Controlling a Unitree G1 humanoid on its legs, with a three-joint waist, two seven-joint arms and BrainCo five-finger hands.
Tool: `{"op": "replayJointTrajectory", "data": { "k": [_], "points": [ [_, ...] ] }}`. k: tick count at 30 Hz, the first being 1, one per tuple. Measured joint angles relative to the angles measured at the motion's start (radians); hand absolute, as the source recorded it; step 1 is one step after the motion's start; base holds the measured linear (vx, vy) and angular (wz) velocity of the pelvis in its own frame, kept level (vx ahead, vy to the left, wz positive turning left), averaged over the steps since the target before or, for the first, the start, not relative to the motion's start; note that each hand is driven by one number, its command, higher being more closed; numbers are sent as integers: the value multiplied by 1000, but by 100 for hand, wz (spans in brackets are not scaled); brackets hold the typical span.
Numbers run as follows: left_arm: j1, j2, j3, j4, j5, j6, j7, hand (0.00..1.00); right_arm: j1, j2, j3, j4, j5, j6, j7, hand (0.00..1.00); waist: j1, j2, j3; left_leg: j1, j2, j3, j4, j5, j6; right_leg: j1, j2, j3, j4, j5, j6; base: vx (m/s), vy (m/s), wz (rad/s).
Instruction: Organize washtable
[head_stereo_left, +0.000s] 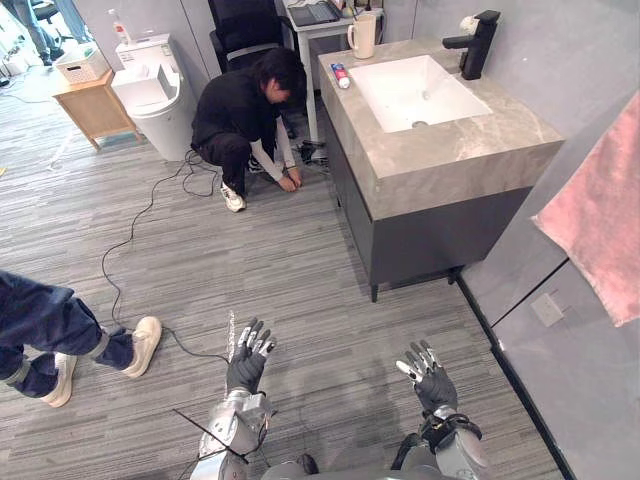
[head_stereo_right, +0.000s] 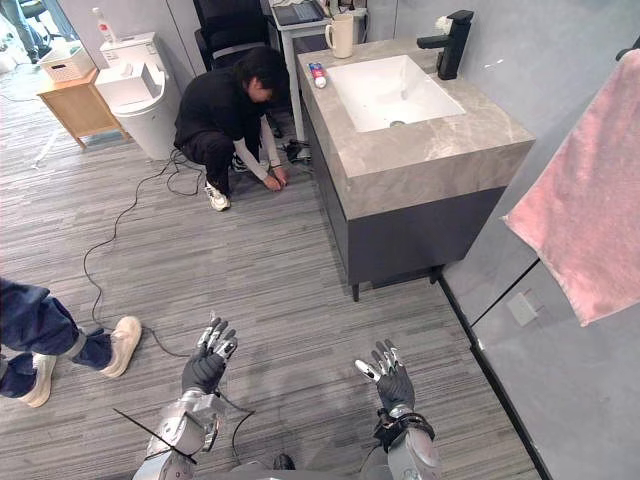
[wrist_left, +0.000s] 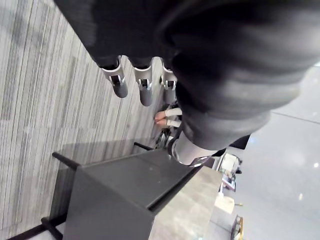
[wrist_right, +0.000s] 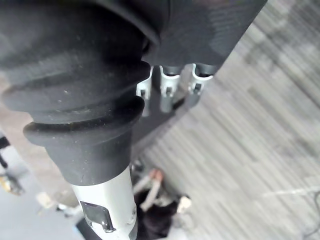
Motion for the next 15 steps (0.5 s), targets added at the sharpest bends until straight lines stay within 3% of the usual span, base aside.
{"op": "replayJointTrajectory", "data": {
  "k": [1,3,4,5,8,9,13,15],
  "points": [
    [0,3,6,0,7,0,0,0,1,1,1,0,-17,0,3,0,-1,-9,9,-1,-7,-7,0,1,3,-2,5,43,0,0,0,-154,105,40],
    [-3,8,12,1,19,0,2,0,34,-2,1,-2,-57,2,5,0,-11,-22,30,-30,-23,-64,20,12,33,-24,42,326,33,-5,9,-133,87,86],
    [-5,6,13,0,19,-2,2,0,46,-2,0,-3,-60,3,5,0,-17,-23,41,-40,-24,-94,31,12,35,-30,62,423,92,-43,26,-84,4,131],
    [3,6,14,0,19,-2,2,0,65,1,7,-4,-60,5,5,0,-22,-40,40,-51,-28,-133,35,14,37,-28,92,498,192,-124,37,-16,-78,109],
    [25,6,31,-6,32,-2,2,0,67,2,29,-17,-62,4,5,0,-13,-85,30,-63,-48,-162,35,17,32,-2,100,505,204,-231,40,-4,-127,64],
    [39,0,35,-11,40,1,3,0,65,3,38,-25,-63,4,5,0,-11,-109,14,-73,-54,-166,36,25,19,18,103,507,165,-281,95,6,-181,57],
    [80,-69,12,-48,52,0,8,0,42,-4,30,-37,-64,-4,-2,0,7,-62,-12,-78,-9,-206,10,78,-13,67,155,446,42,-224,57,81,-106,31],
    [91,-85,13,-62,52,-3,28,0,26,1,41,-37,-61,-6,-2,0,26,-58,-23,-85,8,-206,-8,97,-18,68,175,442,6,-199,60,96,-80,-6]
  ]
}}
